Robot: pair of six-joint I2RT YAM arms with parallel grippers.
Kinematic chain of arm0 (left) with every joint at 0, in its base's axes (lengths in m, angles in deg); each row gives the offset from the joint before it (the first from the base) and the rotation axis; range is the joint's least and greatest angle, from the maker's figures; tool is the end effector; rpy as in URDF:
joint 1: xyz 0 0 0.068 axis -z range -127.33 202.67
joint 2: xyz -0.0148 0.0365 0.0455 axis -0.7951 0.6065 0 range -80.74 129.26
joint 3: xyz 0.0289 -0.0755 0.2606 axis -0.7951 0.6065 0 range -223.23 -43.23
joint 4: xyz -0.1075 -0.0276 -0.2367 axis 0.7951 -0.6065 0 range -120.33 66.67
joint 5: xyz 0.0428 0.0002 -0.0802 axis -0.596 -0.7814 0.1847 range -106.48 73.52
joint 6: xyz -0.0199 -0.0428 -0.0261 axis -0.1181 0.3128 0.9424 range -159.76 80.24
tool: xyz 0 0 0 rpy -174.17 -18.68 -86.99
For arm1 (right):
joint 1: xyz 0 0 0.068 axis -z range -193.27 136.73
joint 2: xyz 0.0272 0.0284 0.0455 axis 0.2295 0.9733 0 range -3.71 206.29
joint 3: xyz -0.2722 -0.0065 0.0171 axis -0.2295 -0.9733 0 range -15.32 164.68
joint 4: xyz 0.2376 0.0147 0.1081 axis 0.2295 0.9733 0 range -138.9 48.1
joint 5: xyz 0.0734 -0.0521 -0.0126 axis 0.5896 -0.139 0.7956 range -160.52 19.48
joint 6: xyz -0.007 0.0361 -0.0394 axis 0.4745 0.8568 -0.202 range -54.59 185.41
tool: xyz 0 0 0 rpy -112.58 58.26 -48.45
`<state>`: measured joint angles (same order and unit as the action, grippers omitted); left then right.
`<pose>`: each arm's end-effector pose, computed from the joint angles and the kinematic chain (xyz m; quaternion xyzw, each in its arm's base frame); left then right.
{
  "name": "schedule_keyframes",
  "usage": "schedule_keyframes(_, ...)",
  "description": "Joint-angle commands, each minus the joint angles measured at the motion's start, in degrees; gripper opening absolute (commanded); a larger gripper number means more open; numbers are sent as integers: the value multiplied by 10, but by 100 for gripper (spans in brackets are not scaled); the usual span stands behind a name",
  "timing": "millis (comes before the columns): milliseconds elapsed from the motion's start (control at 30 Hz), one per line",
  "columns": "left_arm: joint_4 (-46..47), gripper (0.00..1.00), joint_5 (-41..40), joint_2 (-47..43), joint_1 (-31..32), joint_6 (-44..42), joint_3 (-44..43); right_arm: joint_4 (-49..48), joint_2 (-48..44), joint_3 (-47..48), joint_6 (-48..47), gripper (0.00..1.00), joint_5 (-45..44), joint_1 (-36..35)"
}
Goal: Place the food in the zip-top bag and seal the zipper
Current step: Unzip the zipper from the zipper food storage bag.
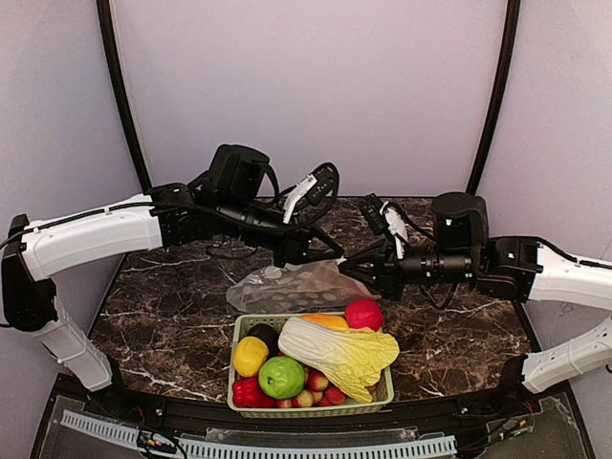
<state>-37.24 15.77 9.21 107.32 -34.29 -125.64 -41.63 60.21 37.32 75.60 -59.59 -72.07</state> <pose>0.1970 -0.3108 0.3668 0.4726 0.6567 -0.4696 0.3532 0.1284 0.2252 0.3269 -0.3833 0.7136 0.3930 0.4352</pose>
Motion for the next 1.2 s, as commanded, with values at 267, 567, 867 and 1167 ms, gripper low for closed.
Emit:
schedule_keyframes(267, 17, 1, -40, -47, -8, 12, -14, 12, -5, -10, 9, 0, 4, 2)
schedule_keyframes(567, 20, 1, -42, -53, -13, 18, -19, 13, -4, -15, 11, 0, 3, 2)
schedule_keyframes(867, 10, 1, -38, -50, -20, 12, -41, 15, -2, -18, 12, 0, 0, 2)
schedule_keyframes(1167, 4, 1, -38, -49, -26, 7, -57, 17, -2, -20, 12, 0, -3, 2)
